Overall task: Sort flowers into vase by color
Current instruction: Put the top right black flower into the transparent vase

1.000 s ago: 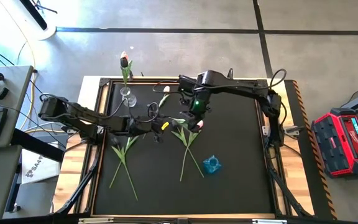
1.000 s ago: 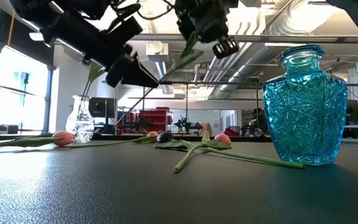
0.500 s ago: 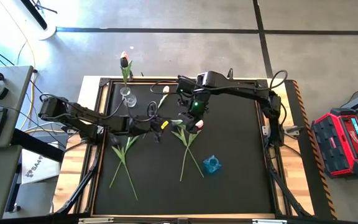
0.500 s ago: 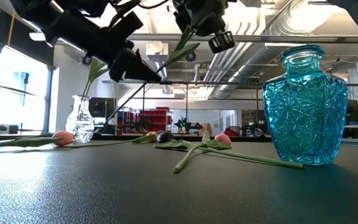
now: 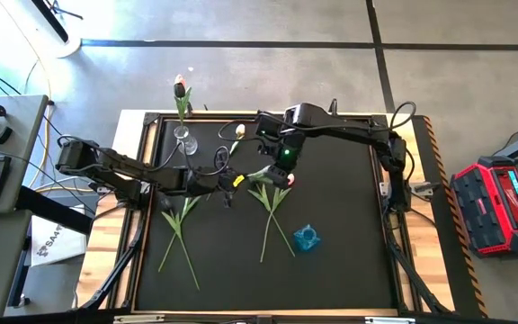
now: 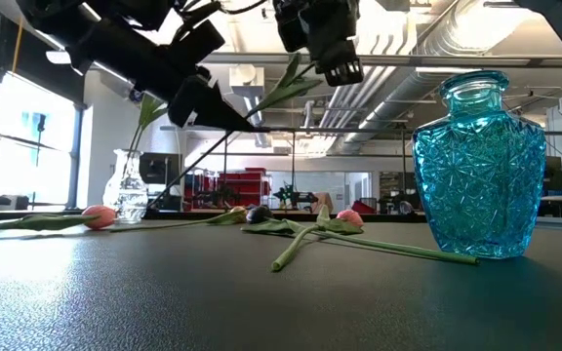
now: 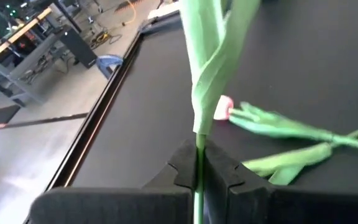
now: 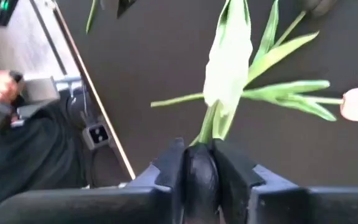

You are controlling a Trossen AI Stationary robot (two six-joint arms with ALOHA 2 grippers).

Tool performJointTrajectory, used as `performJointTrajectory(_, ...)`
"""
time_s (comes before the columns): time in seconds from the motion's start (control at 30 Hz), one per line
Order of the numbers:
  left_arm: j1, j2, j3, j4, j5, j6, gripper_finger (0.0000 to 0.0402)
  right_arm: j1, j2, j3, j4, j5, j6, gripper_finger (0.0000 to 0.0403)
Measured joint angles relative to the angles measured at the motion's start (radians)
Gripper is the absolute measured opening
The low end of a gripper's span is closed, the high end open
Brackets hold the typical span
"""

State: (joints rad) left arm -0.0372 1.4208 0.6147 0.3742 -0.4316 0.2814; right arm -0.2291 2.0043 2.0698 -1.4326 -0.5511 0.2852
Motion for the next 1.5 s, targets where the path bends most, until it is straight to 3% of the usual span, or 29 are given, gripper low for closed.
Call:
performJointTrajectory(0.2,0.043,0.0,0.001,-0.013,0.038,-0.027,0.0001,0.001,-0.005,0.099,-0.145,0.047,-0.042,0.0121)
performJointTrajectory(0.4,0.051,-0.001,0.001,-0.014,0.046,-0.036,0.0,0.001,-0.009,0.207,-0.109,0.128,-0.073,0.0172)
performJointTrajectory(0.53,0.05,-0.006,0.001,-0.011,0.046,-0.073,0.0,0.001,-0.009,0.283,-0.102,0.342,-0.032,0.0198)
performJointTrajectory(0.63,0.058,-0.028,0.001,-0.003,0.027,-0.097,0.0,0.012,-0.049,0.263,-0.045,0.506,-0.033,0.0206)
performJointTrajectory(0.73,0.073,-0.081,0.0,-0.008,0.008,-0.101,0.0,0.014,-0.1,0.259,-0.038,0.595,-0.05,0.0206)
performJointTrajectory(0.97,0.133,-0.285,0.0,-0.066,-0.003,-0.098,0.0,0.028,-0.174,0.259,-0.075,0.681,-0.058,0.0206)
performJointTrajectory(1.4,0.295,-0.658,0.0,-0.177,-0.17,-0.077,0.0,0.095,-0.183,0.257,-0.111,0.829,-0.084,0.0206)
performJointTrajectory(1.5,0.326,-0.706,0.0,-0.199,-0.25,-0.07,0.0,0.088,-0.183,0.257,-0.111,0.894,-0.079,0.0206)
